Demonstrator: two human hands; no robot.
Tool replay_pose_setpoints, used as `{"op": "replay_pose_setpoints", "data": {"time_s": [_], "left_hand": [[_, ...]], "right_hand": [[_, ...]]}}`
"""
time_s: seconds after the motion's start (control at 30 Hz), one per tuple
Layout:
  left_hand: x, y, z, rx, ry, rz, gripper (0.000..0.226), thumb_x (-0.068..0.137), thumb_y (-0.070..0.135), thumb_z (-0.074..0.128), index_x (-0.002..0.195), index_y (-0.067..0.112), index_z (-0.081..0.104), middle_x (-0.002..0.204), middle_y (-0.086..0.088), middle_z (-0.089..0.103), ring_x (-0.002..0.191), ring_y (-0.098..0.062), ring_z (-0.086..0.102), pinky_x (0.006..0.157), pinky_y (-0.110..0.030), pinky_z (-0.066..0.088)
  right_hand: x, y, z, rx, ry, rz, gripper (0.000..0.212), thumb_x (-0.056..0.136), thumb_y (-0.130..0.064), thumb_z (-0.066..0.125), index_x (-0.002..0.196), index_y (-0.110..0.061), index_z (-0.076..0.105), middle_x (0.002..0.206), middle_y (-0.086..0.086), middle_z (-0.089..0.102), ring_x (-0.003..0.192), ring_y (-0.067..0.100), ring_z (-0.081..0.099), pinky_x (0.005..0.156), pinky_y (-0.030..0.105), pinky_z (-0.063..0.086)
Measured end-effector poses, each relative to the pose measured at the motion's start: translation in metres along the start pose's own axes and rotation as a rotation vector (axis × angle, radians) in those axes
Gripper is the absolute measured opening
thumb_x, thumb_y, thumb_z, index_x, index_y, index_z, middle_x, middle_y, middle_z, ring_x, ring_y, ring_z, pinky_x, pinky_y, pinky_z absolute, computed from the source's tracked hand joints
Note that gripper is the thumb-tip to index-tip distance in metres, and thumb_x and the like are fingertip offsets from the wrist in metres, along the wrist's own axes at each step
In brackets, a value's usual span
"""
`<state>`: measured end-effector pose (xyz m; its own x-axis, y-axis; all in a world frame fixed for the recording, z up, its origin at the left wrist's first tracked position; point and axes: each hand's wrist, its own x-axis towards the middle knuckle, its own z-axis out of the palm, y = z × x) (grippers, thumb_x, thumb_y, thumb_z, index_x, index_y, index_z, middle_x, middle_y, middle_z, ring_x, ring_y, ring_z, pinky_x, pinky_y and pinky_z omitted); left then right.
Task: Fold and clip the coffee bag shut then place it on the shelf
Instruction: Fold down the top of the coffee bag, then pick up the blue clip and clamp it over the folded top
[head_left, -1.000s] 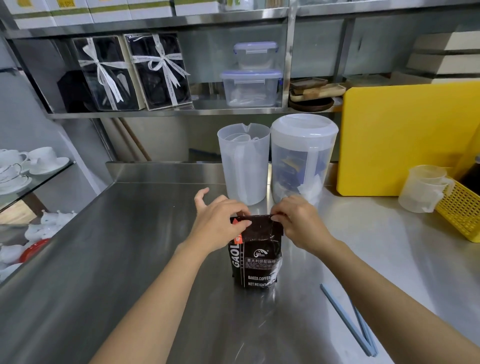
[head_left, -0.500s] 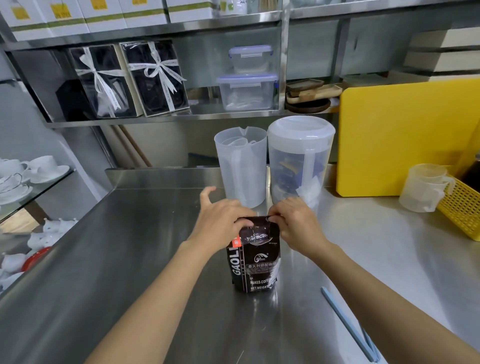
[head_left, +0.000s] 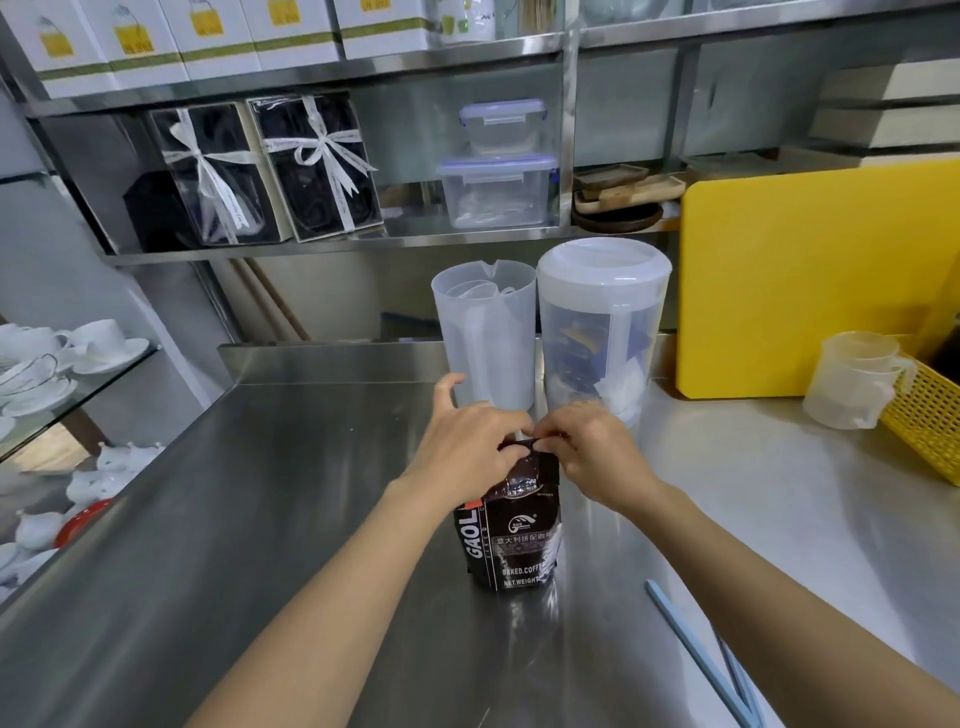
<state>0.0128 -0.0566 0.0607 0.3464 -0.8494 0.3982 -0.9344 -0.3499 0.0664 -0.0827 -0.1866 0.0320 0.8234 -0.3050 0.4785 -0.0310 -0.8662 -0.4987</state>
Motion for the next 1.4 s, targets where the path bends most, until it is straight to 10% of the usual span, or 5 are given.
{"op": "replay_pose_setpoints", "data": {"time_s": [0.43, 0.7, 0.97, 1.4], "left_hand": [[0.006, 0.01, 0.005, -0.061, 0.002, 0.018, 0.008, 0.083, 0.029, 0.057, 0.089, 0.032, 0.062, 0.079, 0.005, 0.068, 0.091, -0.013, 0.058, 0.105, -0.035, -0.006], [0.011, 0.017, 0.004, -0.001, -0.003, 0.104, 0.016, 0.086, 0.036, 0.054, 0.098, 0.034, 0.064, 0.087, 0.007, 0.071, 0.098, -0.012, 0.056, 0.103, -0.037, -0.009], [0.012, 0.018, 0.006, 0.014, -0.005, 0.109, 0.013, 0.086, 0.035, 0.056, 0.094, 0.031, 0.065, 0.089, 0.003, 0.07, 0.101, -0.015, 0.055, 0.104, -0.038, -0.006], [0.011, 0.017, 0.012, -0.04, 0.102, 0.116, 0.005, 0.079, 0.03, 0.065, 0.082, 0.029, 0.069, 0.072, 0.006, 0.052, 0.1, -0.013, 0.035, 0.099, -0.035, 0.002]], "right_hand": [[-0.017, 0.016, -0.011, 0.404, -0.046, 0.239, 0.009, 0.076, -0.004, 0.067, 0.084, -0.006, 0.069, 0.079, 0.007, 0.069, 0.062, -0.011, 0.055, 0.062, 0.002, 0.039], [-0.016, 0.017, -0.005, 0.356, 0.009, 0.211, 0.022, 0.075, -0.005, 0.068, 0.079, -0.019, 0.052, 0.072, -0.004, 0.06, 0.067, 0.003, 0.057, 0.061, 0.001, 0.041], [-0.06, 0.051, -0.011, 0.244, 0.084, 0.37, 0.023, 0.078, -0.024, 0.068, 0.091, -0.012, 0.053, 0.08, 0.0, 0.059, 0.071, 0.016, 0.054, 0.068, 0.031, 0.046], [-0.177, 0.095, -0.01, -0.271, -0.643, 0.74, 0.044, 0.057, -0.059, 0.07, 0.08, -0.031, 0.046, 0.098, 0.002, 0.041, 0.094, 0.023, 0.043, 0.08, 0.04, 0.036]]}}
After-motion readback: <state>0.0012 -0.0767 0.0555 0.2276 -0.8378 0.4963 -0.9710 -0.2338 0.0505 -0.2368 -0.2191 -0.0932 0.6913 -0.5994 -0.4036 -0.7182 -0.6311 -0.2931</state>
